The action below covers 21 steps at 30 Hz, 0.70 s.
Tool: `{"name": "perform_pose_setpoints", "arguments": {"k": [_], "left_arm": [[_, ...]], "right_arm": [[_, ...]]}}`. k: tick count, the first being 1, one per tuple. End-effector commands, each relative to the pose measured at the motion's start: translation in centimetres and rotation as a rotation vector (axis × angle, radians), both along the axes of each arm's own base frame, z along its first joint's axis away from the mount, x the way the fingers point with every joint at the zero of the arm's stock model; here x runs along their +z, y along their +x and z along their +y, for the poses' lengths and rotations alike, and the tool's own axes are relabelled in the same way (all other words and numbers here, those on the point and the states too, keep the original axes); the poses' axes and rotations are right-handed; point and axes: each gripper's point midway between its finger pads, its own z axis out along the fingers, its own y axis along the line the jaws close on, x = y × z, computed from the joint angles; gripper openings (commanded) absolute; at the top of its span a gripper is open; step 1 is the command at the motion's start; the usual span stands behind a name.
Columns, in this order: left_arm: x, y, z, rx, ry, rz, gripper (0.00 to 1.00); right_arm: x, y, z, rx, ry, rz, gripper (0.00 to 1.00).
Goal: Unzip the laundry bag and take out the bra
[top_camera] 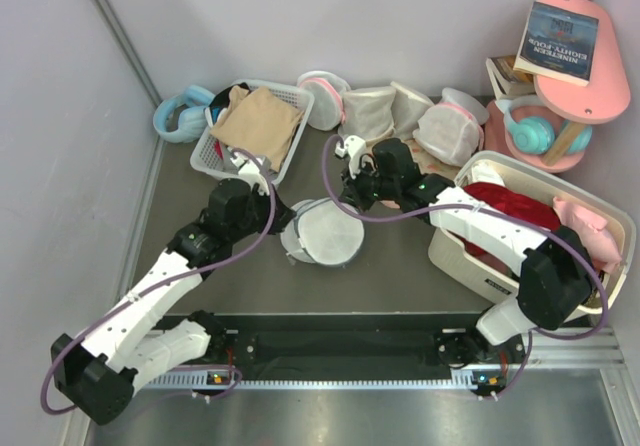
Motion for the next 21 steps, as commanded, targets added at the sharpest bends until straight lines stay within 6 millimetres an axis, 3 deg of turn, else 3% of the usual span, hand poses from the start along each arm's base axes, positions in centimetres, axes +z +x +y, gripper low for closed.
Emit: {"name": "perform_pose_setpoints", "arguments": {"k": [1, 5, 10, 16, 21], "left_arm": [[-1.2, -0.7, 1.4, 0.104, -0.032, 0.056, 0.00], [-3.1, -1.2, 3.3, 0.203, 0.007, 0.109, 0.00], [-4.0, -1.6, 3.3, 0.215, -0.015, 0.127, 0.00], [-6.0, -0.5, 4.1, 0.285, 0.040, 0.163, 0.00], [-5.8, 1.0, 3.6, 0.329, 0.007, 0.173, 0.00]], "right_arm": [[0.5, 2.1, -2.4, -0.145, -0.056, -0.062, 0.00], [-0.2, 2.2, -3.0, -0.179, -0.079, -0.045, 0.00], [0.2, 2.1, -2.8, -0.172, -0.073, -0.042, 0.00], [2.4, 1.5, -1.2, -0.117, -0.064, -0.010, 0.00], [5.0, 1.3, 0.0, -0.133, -0.046, -0.023, 0.00]]}}
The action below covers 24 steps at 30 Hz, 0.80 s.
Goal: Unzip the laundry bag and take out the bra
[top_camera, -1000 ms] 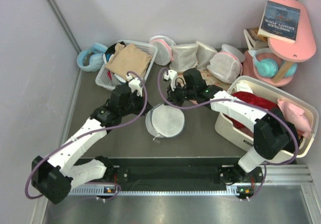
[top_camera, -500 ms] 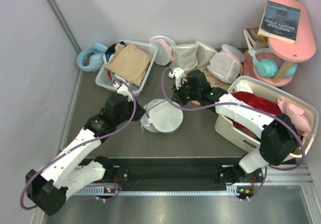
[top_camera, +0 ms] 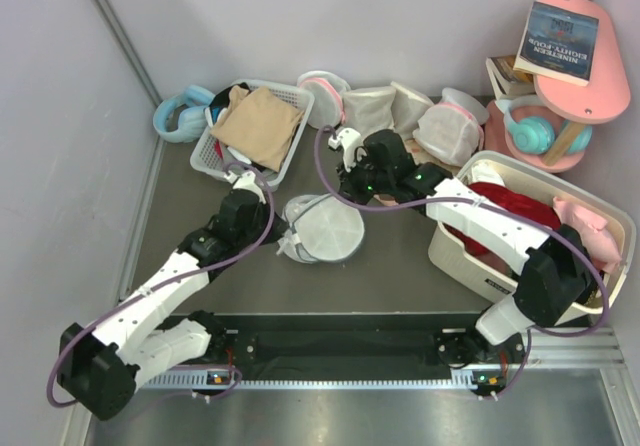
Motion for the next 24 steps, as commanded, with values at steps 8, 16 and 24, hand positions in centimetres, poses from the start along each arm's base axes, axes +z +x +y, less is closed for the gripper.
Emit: {"name": "perform_pose_setpoints", "arguments": {"k": [8, 16, 24], "left_arm": [[-1.1, 2.4, 2.4, 0.206, -0.018, 0.057, 0.35], [1.3, 0.2, 4.7, 0.308, -0.065, 0.041, 0.87], [4.5, -2.4, 6.8, 0.343, -0.100, -0.033, 0.87]], "right_arm": [[5.2, -0.2, 4.2, -0.059, 0.034, 0.026, 0.00], [5.3, -1.2, 7.2, -0.143, -0.052, -0.012, 0.00], [5.6, -2.1, 9.8, -0.180, -0.036, 0.016, 0.00]]}}
